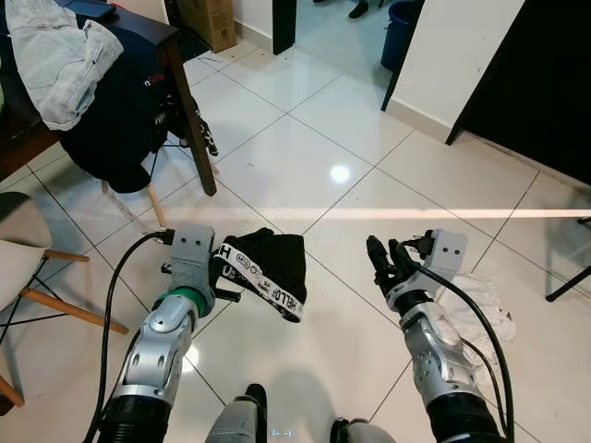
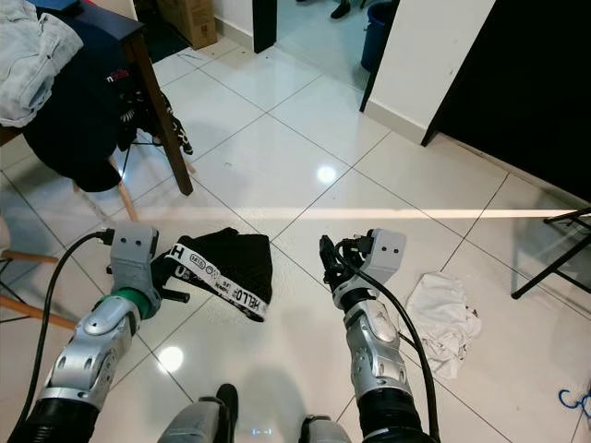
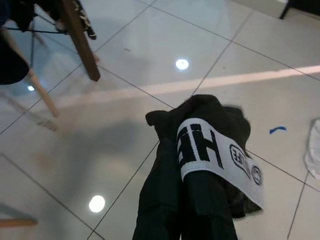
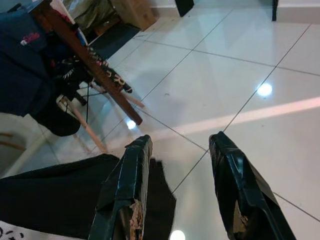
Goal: Hang hanger
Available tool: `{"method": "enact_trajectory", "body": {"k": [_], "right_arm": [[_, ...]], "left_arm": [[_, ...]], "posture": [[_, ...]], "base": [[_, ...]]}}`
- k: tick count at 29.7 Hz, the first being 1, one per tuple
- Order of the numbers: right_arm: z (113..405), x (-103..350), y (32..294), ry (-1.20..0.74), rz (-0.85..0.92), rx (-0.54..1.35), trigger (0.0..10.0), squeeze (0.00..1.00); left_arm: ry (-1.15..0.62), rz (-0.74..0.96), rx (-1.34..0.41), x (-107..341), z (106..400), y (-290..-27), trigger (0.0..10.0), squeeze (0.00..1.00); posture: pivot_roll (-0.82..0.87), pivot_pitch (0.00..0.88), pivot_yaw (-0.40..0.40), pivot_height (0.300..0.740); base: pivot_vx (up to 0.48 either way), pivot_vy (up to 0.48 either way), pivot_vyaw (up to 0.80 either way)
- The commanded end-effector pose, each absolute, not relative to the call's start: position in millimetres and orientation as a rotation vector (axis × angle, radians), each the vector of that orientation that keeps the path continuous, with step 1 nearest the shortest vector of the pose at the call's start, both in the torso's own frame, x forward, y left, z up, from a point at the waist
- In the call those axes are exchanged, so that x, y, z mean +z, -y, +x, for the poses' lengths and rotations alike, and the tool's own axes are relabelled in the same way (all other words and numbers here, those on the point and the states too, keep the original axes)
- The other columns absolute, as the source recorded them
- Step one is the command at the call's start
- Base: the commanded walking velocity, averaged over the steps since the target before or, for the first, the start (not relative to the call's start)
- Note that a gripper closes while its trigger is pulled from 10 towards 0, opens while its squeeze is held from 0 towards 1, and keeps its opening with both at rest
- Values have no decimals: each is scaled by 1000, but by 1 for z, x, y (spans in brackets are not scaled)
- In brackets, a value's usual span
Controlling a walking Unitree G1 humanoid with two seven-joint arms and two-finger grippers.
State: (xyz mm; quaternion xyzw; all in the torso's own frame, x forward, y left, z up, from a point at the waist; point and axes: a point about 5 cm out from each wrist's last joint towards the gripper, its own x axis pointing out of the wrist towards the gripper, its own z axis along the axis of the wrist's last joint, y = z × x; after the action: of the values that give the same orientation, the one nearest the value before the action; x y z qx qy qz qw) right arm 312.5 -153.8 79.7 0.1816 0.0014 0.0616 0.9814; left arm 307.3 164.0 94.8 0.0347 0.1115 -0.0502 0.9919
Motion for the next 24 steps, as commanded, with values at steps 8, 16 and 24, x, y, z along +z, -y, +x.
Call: {"method": "enact_trajectory", "body": {"k": [8,16,24], "right_arm": [[307,73,156,-29,373,107,10000,0],[307,72,157,-31,373,110,10000,0],[308,72,157,-33,376,112,10000,0]], "left_arm": [[-247,55,-105,89,303,-163,10000,0],[-280,15,-87,86,303,-164,10000,0],[-293,14,-86,85,302,-165,10000,0]], "posture": [[83,121,81,740],[82,118,79,740],[83,114,80,740]], "base": [[0,-386,0],[0,-94,0],[0,420,0]]}}
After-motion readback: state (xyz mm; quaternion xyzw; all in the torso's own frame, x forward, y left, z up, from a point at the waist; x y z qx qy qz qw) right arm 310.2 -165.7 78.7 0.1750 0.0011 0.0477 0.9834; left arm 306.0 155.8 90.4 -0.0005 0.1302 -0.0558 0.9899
